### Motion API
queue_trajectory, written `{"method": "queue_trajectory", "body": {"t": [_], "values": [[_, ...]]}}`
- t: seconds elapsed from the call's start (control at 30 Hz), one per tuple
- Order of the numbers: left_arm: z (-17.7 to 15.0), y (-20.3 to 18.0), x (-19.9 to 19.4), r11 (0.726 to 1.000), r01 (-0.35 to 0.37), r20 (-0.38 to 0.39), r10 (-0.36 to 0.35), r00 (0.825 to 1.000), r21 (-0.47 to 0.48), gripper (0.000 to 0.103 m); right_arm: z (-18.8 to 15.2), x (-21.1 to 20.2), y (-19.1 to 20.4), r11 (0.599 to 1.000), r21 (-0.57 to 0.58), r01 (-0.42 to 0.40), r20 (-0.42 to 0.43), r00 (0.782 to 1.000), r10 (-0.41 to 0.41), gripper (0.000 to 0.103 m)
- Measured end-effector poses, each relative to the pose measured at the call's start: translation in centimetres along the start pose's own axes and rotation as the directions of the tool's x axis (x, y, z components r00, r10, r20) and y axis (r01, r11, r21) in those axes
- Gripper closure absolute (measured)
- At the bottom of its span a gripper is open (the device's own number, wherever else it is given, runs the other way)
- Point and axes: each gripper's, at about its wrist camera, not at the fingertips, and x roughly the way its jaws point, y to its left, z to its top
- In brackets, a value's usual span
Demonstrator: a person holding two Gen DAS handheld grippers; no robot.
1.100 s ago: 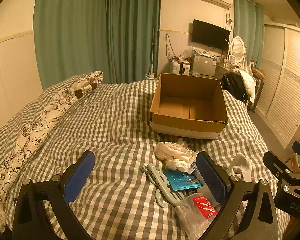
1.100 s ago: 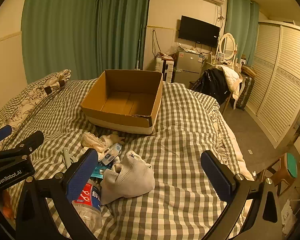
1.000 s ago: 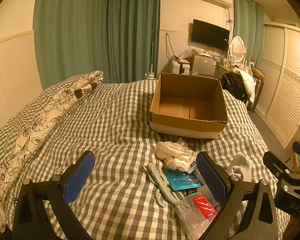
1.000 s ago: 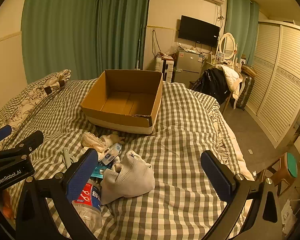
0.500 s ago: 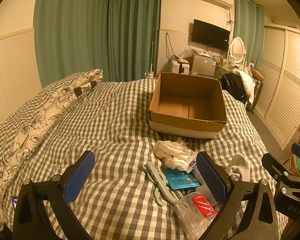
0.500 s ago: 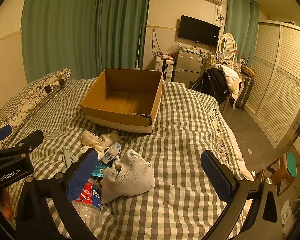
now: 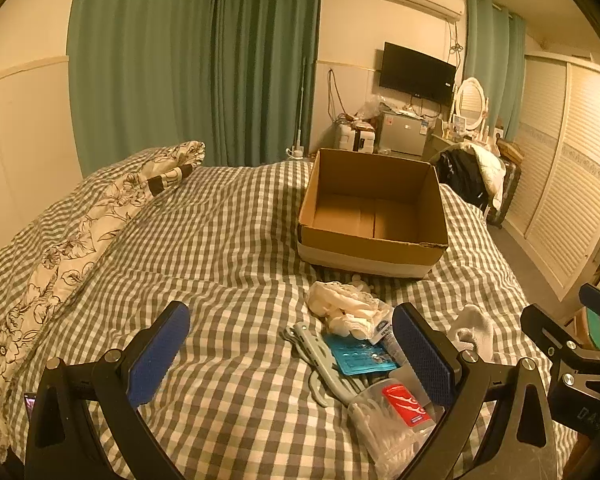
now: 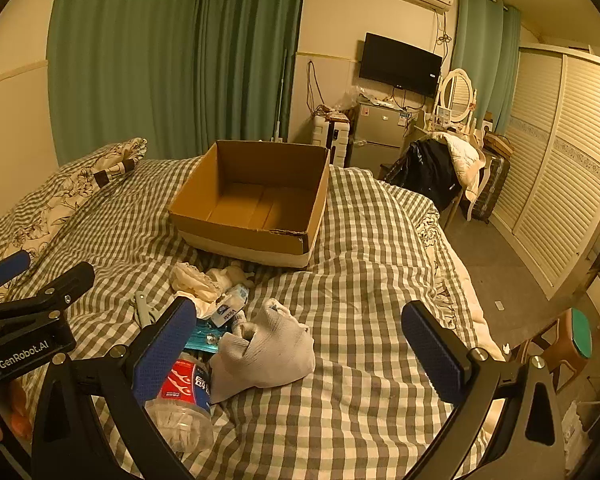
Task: Organize objects
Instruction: 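Move both tools toward the scattered items beside the cardboard box, then grasp the lace cloth with the left gripper while the right drops the glove in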
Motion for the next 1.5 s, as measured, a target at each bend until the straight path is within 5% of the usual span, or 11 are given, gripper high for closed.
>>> {"method": "queue_trajectory", "body": {"t": [0.33,0.73,0.8,1.07,1.4,1.5], "values": [[-0.8,1.6,1.9,0.999,-0.035,-0.048,0.034,0.998,-0.012,0.0,0.2,2.2,1.1,0.999,-0.039,-0.001,-0.045,0.999,-0.001,0.0],[-2.4,0.9,7.4,0.998,-0.062,-0.184,0.067,0.981,0.029,0.0,-2.2,12.6,1.7,0.996,-0.048,-0.08,-0.273,0.96,0.064,0.007],[-2.5,0.3,7.9,0.998,-0.052,-0.196,0.059,0.979,0.041,0.0,-2.7,13.5,1.7,0.993,-0.038,-0.109,-0.297,0.95,0.093,0.023],[-1.1,-2.3,9.5,0.997,0.032,-0.233,-0.016,0.972,0.066,0.001,-2.5,11.8,0.9,0.989,-0.042,-0.14,-0.238,0.963,0.126,0.042],[-1.5,-6.0,15.7,0.985,0.137,-0.377,-0.088,0.922,0.105,0.027,1.3,8.2,-3.5,0.996,-0.011,-0.085,-0.104,0.991,0.083,0.043],[-2.2,-6.5,17.6,0.981,0.173,-0.437,-0.115,0.892,0.093,0.046,1.3,8.8,-4.0,0.996,-0.003,-0.088,-0.112,0.99,0.088,0.043]]}}
